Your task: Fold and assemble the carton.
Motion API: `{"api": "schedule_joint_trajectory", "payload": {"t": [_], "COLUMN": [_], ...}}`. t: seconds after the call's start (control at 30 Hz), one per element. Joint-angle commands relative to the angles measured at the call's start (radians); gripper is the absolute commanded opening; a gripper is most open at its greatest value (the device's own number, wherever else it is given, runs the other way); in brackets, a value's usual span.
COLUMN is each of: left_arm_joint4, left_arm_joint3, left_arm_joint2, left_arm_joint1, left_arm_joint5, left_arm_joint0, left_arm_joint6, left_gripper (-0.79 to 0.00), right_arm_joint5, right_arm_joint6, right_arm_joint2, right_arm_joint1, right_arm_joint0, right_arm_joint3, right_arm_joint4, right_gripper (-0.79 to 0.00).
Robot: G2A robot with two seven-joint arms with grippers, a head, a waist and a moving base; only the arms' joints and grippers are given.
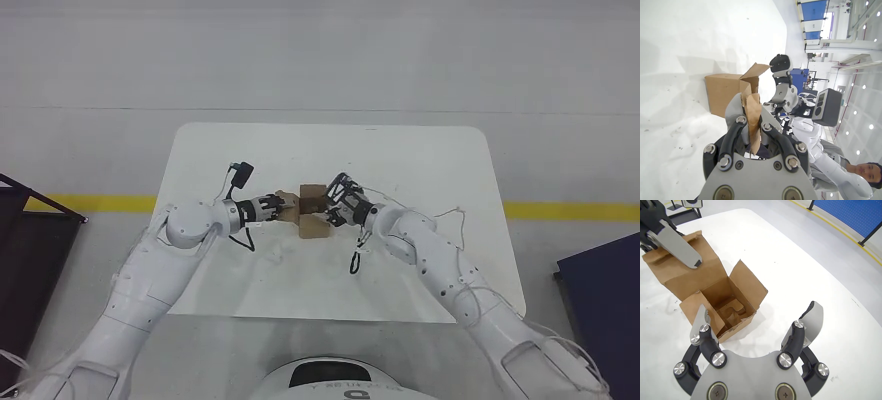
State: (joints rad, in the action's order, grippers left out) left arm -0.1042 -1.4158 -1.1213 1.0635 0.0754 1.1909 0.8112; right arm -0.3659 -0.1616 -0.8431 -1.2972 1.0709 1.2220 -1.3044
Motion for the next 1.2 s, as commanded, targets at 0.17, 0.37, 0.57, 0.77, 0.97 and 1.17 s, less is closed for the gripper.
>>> {"api": "schedule_joint_trajectory", "payload": {"t": [0.17,0.37,0.57,0.77,0.97,1.17], "left_arm_joint4": [-0.005,-0.011,-0.011,-0.01,-0.011,-0.012], "left_arm_joint3": [0.01,0.016,0.017,0.021,0.025,0.023], "left_arm_joint2": [0.0,0.001,0.002,0.007,0.006,-0.001], "left_arm_joint1": [0.002,0.004,0.006,0.008,0.009,0.009], "left_arm_joint5": [-0.004,-0.005,-0.003,-0.006,-0.005,-0.006], "left_arm_joint0": [-0.006,-0.011,-0.012,-0.017,-0.019,-0.013], "left_arm_joint6": [0.002,-0.002,-0.01,-0.009,-0.011,-0.014], "left_gripper": [-0.785,-0.785,-0.785,-0.785,-0.785,-0.785], "right_arm_joint5": [0.018,0.011,0.037,0.033,-0.052,-0.083], "right_arm_joint6": [-0.013,0.049,0.104,0.034,-0.022,-0.004], "right_arm_joint2": [0.023,-0.01,-0.13,-0.146,-0.052,0.009], "right_arm_joint1": [-0.015,-0.012,0.014,0.005,-0.042,-0.077], "right_arm_joint0": [-0.023,-0.018,0.018,-0.045,-0.166,-0.225], "right_arm_joint3": [-0.033,-0.014,0.05,-0.007,-0.181,-0.287], "right_arm_joint4": [-0.011,0.008,0.044,0.105,0.211,0.239], "right_gripper": [0.0,0.0,0.0,0.0,0.0,0.0]}}
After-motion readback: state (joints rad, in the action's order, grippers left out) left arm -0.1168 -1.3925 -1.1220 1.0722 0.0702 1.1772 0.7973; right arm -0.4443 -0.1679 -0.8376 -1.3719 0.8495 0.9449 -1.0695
